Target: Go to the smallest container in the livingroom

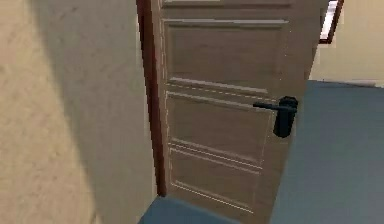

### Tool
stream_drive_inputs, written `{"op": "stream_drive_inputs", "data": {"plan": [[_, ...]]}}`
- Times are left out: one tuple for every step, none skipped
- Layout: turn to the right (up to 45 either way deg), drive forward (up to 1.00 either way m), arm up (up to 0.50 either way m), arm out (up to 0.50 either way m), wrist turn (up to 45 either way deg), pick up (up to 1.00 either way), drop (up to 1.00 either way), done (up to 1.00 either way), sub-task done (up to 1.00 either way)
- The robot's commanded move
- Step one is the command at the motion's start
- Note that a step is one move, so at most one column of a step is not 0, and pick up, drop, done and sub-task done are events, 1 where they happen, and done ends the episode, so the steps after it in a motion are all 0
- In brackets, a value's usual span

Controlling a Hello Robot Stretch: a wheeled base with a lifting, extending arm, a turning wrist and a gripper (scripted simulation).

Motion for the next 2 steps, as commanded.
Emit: {"op": "stream_drive_inputs", "data": {"plan": [[0.0, 0.10, 0.00, 0.00, 0.0, 0.00, 0.00, 0.00, 0.00], [45.0, 0.00, 0.00, 0.00, 0.0, 0.00, 0.00, 0.00, 0.00]]}}
